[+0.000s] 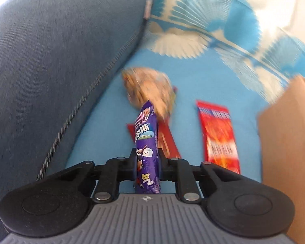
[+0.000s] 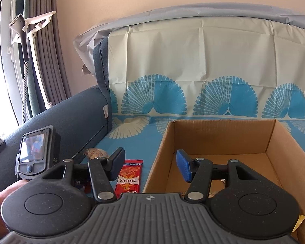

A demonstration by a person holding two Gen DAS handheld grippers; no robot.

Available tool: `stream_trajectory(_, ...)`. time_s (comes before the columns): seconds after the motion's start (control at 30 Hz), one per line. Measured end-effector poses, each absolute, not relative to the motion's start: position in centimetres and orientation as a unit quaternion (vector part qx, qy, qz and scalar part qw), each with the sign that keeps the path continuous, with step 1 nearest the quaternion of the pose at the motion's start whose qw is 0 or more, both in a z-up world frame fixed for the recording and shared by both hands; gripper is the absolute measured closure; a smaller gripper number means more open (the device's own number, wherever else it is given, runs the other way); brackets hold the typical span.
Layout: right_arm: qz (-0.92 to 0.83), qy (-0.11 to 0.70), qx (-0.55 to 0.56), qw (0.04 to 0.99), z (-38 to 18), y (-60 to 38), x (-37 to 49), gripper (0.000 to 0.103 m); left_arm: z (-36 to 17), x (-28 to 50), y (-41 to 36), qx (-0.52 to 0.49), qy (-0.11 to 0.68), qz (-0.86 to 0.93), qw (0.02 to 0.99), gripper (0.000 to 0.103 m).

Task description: Organize snacks

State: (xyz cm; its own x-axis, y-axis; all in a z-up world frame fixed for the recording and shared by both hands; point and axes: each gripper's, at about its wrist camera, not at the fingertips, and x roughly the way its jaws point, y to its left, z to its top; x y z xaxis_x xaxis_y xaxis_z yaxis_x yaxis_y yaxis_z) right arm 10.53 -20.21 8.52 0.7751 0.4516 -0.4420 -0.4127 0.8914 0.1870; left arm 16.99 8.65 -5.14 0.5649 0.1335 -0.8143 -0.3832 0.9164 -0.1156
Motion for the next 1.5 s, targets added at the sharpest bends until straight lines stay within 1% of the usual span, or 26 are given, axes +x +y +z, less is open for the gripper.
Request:
stream_trajectory(0.17,0.241,0.244,0.031,0.939,8.6,-19.4,10.0,0.045,-5.4,12.4,8.4,-0.151,0.465,0.051,0.871,0.084)
stream_trajectory(0.23,0.250,0.243,0.027,0.937,8.8,-18.9,9.7,0.045,-5.3,10.5,8.3,-0.155,0.476,0.014,0.865,0.083)
stream_trajectory(0.27,0.255,0.243,0.026,0.936,8.9,-18.6,9.5,0.045,-5.1,9.6,8.2,-0.158,0.482,0.004,0.862,0.080)
stream_trajectory(0.33,0.268,0.242,0.024,0.932,9.0,-17.9,9.0,0.045,-4.6,8.2,8.2,-0.158,0.476,0.002,0.865,0.065)
stream_trajectory(0.37,0.276,0.240,0.022,0.930,9.1,-17.5,8.7,0.045,-4.1,7.8,8.4,-0.159,0.465,0.007,0.871,0.053)
stream_trajectory(0.4,0.282,0.239,0.018,0.929,9.1,-17.1,8.4,0.044,-3.5,7.4,8.5,-0.156,0.449,0.015,0.879,0.051)
stream_trajectory(0.43,0.288,0.237,0.014,0.928,9.1,-16.7,8.0,0.044,-2.9,7.1,8.5,-0.152,0.436,0.023,0.887,0.051)
stream_trajectory(0.57,0.313,0.241,-0.001,0.919,9.1,-15.2,6.8,0.043,-1.5,9.2,9.4,-0.177,0.402,0.048,0.897,0.051)
stream_trajectory(0.63,0.329,0.244,-0.010,0.912,9.0,-14.4,6.2,0.043,-1.6,11.3,9.9,-0.201,0.403,0.056,0.891,0.046)
stream_trajectory(0.67,0.338,0.247,-0.014,0.908,8.9,-14.1,5.8,0.043,-1.9,12.5,9.9,-0.204,0.410,0.060,0.887,0.040)
stream_trajectory(0.7,0.347,0.251,-0.019,0.904,8.7,-13.6,5.5,0.043,-2.4,13.8,10.0,-0.202,0.421,0.064,0.882,0.037)
stream_trajectory(0.73,0.355,0.255,-0.025,0.899,8.6,-13.2,5.1,0.043,-2.8,14.9,10.1,-0.197,0.433,0.069,0.877,0.036)
stream_trajectory(0.8,0.372,0.258,-0.042,0.891,8.3,-12.5,4.3,0.043,-3.8,16.8,10.2,-0.180,0.458,0.079,0.867,0.027)
stream_trajectory(0.87,0.384,0.256,-0.060,0.885,8.1,-11.9,3.7,0.043,-4.7,18.5,10.4,-0.153,0.473,0.086,0.864,0.025)
stream_trajectory(0.9,0.387,0.256,-0.069,0.883,8.0,-11.7,3.5,0.043,-5.0,19.0,10.1,-0.129,0.474,0.085,0.867,0.023)
stream_trajectory(0.97,0.390,0.263,-0.077,0.879,7.8,-11.4,3.4,0.043,-5.4,19.2,9.2,-0.075,0.476,0.073,0.873,0.022)
stream_trajectory(1.03,0.390,0.271,-0.079,0.876,7.5,-11.1,3.4,0.043,-5.8,18.7,8.5,-0.023,0.475,0.059,0.877,0.026)
stream_trajectory(1.07,0.390,0.273,-0.081,0.876,7.4,-11.0,3.5,0.042,-5.8,18.2,8.5,-0.011,0.472,0.053,0.880,0.038)
stream_trajectory(1.1,0.389,0.277,-0.085,0.874,7.2,-10.7,3.6,0.041,-5.7,17.6,8.9,-0.011,0.469,0.049,0.882,0.052)
stream_trajectory(1.13,0.387,0.281,-0.090,0.873,6.9,-10.5,3.6,0.041,-5.7,17.1,9.3,-0.016,0.470,0.048,0.881,0.057)
stream_trajectory(1.17,0.386,0.285,-0.094,0.872,6.6,-10.3,3.6,0.041,-5.6,16.5,9.8,-0.021,0.471,0.049,0.880,0.085)
stream_trajectory(1.2,0.385,0.290,-0.097,0.871,6.3,-10.0,3.5,0.041,-5.4,16.0,10.2,-0.026,0.474,0.054,0.878,0.096)
stream_trajectory(1.5,0.374,0.325,-0.142,0.857,3.0,-6.7,3.1,0.041,-3.8,9.4,10.7,-0.063,0.466,0.037,0.882,0.098)
